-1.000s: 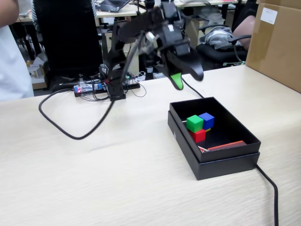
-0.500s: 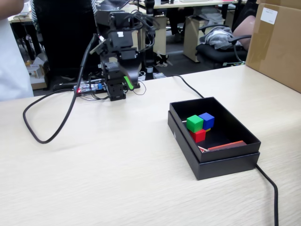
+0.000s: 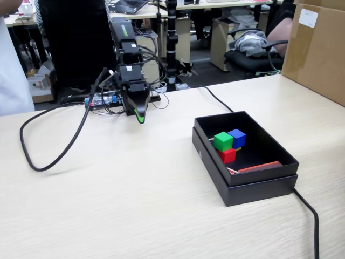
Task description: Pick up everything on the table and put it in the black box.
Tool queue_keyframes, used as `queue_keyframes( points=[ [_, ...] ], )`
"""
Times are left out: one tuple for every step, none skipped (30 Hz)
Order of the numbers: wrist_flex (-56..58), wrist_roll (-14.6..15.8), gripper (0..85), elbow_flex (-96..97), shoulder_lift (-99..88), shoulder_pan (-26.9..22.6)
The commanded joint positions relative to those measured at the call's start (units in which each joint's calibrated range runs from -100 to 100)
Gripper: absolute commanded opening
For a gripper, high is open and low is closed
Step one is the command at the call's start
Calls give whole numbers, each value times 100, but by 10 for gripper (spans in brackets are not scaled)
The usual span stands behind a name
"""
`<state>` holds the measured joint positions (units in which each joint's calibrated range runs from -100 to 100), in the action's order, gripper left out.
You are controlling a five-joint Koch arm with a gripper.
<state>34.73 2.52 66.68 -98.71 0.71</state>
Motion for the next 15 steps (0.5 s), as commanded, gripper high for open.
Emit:
queue_keyframes(
  points=[
    [-609, -93, 535, 168, -129, 54],
    [-903, -132, 533, 385, -129, 68],
    [-1162, -195, 532, 603, -129, 88],
    [-1326, -215, 527, 784, -129, 98],
    [-1412, -225, 525, 938, -129, 98],
    [-1542, -234, 525, 1102, -129, 98],
    [-1697, -264, 525, 1265, -129, 98],
    [-1896, -283, 523, 1419, -129, 98],
    [-2112, -308, 512, 1573, -129, 98],
    [-2319, -352, 505, 1727, -129, 98],
    [-2561, -371, 505, 1954, -129, 93],
    [-2604, -371, 505, 2053, -129, 98],
    [-2604, -366, 509, 2135, -129, 98],
    [-2639, -366, 511, 2244, -129, 98],
    [-3011, -435, 509, 2588, -129, 98]
  ],
)
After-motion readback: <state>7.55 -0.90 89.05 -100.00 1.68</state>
